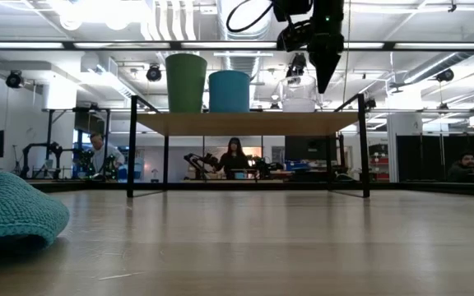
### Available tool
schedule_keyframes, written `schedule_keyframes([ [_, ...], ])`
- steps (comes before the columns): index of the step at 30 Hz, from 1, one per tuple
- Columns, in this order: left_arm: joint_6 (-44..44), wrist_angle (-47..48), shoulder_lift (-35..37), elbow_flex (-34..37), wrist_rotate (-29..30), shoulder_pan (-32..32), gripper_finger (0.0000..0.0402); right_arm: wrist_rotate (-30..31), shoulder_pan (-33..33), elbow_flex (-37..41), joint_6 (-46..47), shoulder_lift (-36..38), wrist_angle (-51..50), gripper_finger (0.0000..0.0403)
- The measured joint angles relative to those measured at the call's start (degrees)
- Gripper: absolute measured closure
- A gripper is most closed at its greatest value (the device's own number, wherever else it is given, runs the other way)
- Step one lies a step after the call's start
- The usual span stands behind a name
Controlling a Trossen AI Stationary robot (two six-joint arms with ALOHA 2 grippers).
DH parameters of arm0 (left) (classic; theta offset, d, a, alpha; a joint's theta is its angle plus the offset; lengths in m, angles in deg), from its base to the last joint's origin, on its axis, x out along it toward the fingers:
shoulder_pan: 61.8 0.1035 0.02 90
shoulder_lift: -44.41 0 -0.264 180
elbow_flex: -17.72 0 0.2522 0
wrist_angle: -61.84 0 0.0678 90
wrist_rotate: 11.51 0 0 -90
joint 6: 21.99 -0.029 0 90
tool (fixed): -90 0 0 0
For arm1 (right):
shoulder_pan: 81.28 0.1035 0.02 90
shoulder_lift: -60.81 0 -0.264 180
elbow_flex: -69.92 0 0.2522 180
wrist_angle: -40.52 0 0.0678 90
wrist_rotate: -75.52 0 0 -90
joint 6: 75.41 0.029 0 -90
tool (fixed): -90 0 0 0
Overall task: Stack small to large cups/mugs on shelf
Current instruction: Put the transparent cup on the shelf, then return to Home Position
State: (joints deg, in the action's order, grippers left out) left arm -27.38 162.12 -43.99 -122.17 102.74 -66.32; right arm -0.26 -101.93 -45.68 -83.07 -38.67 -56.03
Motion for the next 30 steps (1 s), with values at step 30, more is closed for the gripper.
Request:
schedule_keyframes([
  [30, 0.0, -0.19, 0.02, 0.0, 0.02, -0.02, 0.0317, -0.93, 0.05, -1.89, 15.06, 2.7, -7.41, 0.0346],
])
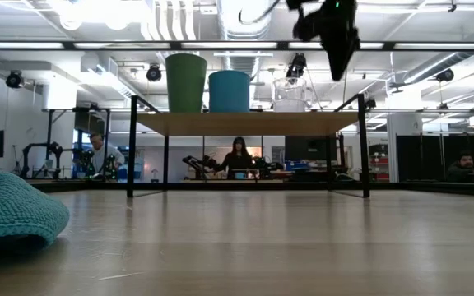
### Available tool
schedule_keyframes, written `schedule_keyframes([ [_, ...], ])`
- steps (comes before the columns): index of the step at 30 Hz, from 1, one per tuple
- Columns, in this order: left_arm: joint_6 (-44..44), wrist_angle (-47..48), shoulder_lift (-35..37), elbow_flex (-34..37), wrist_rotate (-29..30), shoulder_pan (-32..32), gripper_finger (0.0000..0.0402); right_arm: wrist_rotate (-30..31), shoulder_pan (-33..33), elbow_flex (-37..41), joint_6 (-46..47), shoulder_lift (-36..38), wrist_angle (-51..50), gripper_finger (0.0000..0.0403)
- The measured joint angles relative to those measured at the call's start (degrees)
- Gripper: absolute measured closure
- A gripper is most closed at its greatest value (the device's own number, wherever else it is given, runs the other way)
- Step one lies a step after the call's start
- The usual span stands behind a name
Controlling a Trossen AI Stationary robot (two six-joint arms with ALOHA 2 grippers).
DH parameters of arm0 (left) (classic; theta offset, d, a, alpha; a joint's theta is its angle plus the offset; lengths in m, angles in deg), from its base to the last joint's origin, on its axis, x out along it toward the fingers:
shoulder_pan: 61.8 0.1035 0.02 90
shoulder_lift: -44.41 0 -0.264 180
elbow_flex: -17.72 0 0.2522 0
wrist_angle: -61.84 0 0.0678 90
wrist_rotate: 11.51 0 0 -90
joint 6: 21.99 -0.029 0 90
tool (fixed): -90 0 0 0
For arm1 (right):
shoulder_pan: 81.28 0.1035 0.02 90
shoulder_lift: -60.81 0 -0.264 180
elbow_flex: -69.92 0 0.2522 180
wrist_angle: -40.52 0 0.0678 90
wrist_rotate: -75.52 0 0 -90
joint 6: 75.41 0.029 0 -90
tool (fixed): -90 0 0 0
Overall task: Stack small to large cups/mugs on shelf
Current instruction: Return to Home Position
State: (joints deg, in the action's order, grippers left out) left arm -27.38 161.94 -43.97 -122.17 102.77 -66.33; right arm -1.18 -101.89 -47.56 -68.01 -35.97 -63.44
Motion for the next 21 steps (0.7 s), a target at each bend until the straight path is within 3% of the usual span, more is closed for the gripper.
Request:
schedule_keyframes([
  [14, 5.58, 0.23, -0.29, 0.0, 0.01, 0.02, 0.0317, -0.2, 6.83, -8.34, 9.79, 17.21, 1.12, 0.0346],
  [18, 14.76, -0.11, 1.88, 0.02, 1.39, 0.17, 0.0317, -0.47, 8.88, -6.63, 9.14, 23.81, 6.11, 0.0346],
  [21, 21.12, -1.81, 5.11, 0.0, 1.61, 0.17, 0.0317, -4.54, 9.97, -4.83, 9.15, 28.73, 11.06, 0.0346],
])
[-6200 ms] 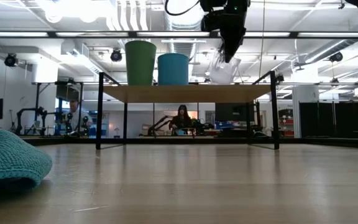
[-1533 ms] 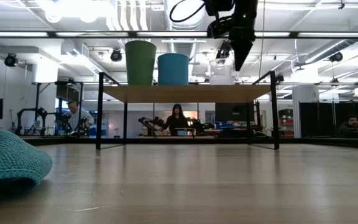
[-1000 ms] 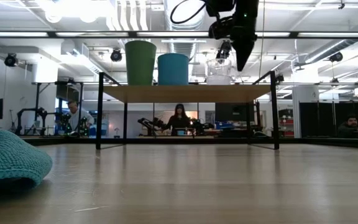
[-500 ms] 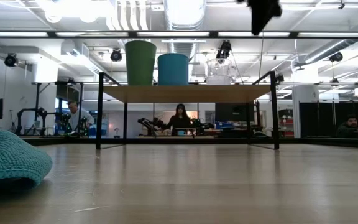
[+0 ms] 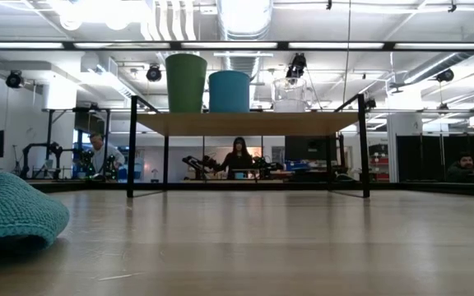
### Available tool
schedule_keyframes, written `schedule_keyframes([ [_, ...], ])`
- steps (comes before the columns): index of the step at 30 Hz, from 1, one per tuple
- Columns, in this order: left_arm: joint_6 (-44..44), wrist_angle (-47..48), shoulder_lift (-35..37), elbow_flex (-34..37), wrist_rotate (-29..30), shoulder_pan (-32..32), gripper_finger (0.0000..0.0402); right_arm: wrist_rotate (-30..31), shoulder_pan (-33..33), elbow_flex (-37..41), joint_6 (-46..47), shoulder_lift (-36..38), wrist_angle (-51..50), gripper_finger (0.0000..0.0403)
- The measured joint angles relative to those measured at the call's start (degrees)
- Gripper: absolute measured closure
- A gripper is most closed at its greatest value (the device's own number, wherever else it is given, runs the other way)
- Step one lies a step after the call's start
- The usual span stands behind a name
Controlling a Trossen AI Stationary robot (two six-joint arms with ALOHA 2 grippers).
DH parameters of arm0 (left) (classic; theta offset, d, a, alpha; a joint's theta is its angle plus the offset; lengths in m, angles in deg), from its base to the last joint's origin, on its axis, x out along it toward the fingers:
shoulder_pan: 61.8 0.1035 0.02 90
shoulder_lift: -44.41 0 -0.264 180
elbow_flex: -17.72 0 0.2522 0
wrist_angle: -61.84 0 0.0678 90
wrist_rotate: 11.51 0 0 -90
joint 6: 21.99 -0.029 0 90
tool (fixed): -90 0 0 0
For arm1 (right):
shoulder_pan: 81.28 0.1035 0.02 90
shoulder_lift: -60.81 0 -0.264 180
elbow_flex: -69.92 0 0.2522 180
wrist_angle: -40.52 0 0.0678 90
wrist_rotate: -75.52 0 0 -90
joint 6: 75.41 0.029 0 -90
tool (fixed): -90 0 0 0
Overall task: Stack small to large cups/mugs on shelf
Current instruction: Return to Home Position
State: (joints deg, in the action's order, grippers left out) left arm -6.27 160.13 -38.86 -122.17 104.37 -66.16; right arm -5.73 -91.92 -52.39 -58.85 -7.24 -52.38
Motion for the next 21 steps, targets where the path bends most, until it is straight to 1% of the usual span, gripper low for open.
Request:
schedule_keyframes([
  [3, 1.96, -0.46, 2.87, -0.04, -0.1, -0.26, 0.0317, -4.66, 0.88, 2.12, -1.01, 4.68, 4.05, 0.0346],
  [9, 3.33, -0.95, 8.77, 0.0, 0.1, -0.31, 0.0317, -5.97, 1.93, 10.14, -3.98, 13.67, 9.99, 0.0346],
  [12, 3.91, -2.89, 11.94, 0.0, 0.88, -0.26, 0.0317, -6.52, 1.93, 15.57, -3.67, 18.61, 13.43, 0.0346],
  [14, 3.69, -3.86, 13.76, 0.01, 1.21, -0.26, 0.0317, -8.22, 1.91, 19.86, -3.49, 22.32, 16.73, 0.0346],
  [16, 3.45, -4.31, 15.4, 0.16, 1.23, -0.26, 0.0317, -10.3, 1.91, 24.59, -3.49, 26.24, 21.54, 0.0346],
  [21, 3.43, -4.57, 17.56, 1.1, 1.77, -0.26, 0.0317, -12.22, 1.91, 35.79, -2.64, 35.18, 32.29, 0.0346],
])
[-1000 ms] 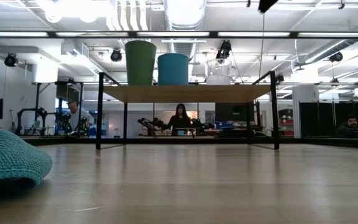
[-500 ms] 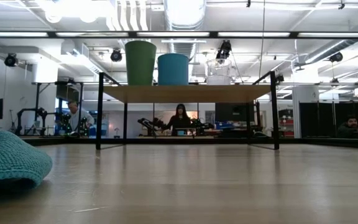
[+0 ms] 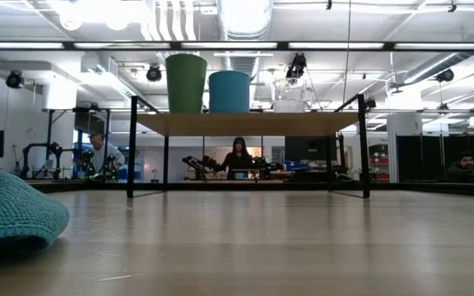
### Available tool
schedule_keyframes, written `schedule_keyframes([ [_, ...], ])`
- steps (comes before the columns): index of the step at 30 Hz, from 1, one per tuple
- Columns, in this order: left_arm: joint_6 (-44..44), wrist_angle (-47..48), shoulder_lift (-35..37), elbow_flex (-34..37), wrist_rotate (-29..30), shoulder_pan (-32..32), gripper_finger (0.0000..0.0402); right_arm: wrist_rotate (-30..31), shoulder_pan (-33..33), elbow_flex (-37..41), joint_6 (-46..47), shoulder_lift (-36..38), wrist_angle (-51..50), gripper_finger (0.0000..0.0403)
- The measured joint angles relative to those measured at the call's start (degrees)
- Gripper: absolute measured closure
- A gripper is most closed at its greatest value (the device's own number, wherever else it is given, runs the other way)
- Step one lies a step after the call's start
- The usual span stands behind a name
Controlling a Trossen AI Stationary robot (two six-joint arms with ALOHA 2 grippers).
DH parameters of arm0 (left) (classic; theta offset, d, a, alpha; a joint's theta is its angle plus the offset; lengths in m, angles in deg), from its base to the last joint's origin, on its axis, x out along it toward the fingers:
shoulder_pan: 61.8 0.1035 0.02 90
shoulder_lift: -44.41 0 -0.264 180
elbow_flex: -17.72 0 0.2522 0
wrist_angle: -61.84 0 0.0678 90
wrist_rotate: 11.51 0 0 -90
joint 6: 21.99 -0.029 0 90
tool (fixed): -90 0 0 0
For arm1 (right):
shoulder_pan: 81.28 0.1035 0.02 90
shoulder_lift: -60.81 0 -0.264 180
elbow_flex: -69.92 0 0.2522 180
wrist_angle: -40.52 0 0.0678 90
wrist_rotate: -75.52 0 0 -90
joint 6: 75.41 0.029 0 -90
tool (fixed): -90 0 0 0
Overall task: Stack small to large cups/mugs on shelf
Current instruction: Return to Home Position
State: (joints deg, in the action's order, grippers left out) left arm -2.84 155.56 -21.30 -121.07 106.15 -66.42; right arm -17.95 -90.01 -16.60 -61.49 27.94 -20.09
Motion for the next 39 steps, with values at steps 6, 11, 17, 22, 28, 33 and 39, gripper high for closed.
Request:
schedule_keyframes([
  [6, 1.79, -0.39, 4.23, 5.53, 2.04, 0.0, 0.0317, -0.15, 0.0, 11.14, 4.65, 7.98, 4.35, 0.0346],
  [11, 3.03, -4.42, 11.05, 14.9, 3.2, 0.0, 0.0317, -0.98, 0.0, 19.42, 6.67, 12.76, 9.21, 0.0346],
  [17, 3.08, -15.81, 23.32, 31.33, 3.4, 0.0, 0.0317, -1.49, 0.0, 27.85, 8.94, 17.21, 18.06, 0.0346],
  [22, 3.48, -23.09, 32.86, 45.8, 2.59, -0.01, 0.0317, -1.84, 0.0, 33.07, 9.94, 19.03, 23.04, 0.0346],
  [28, 5.63, -31.24, 44.82, 62.63, 2.32, 0.0, 0.0317, -2.74, 0.0, 37.08, 11.6, 19.29, 23.77, 0.0346],
  [33, 2.8, -40.0, 53.79, 74.8, 0.93, -0.04, 0.0317, -6.56, 0.0, 40.7, 11.67, 19.34, 28.81, 0.0346],
  [39, 2.86, -45.92, 63.39, 85.9, -0.64, -0.02, 0.0317, -7.31, 0.0, 45.84, 11.34, 19.35, 35.46, 0.0346],
])
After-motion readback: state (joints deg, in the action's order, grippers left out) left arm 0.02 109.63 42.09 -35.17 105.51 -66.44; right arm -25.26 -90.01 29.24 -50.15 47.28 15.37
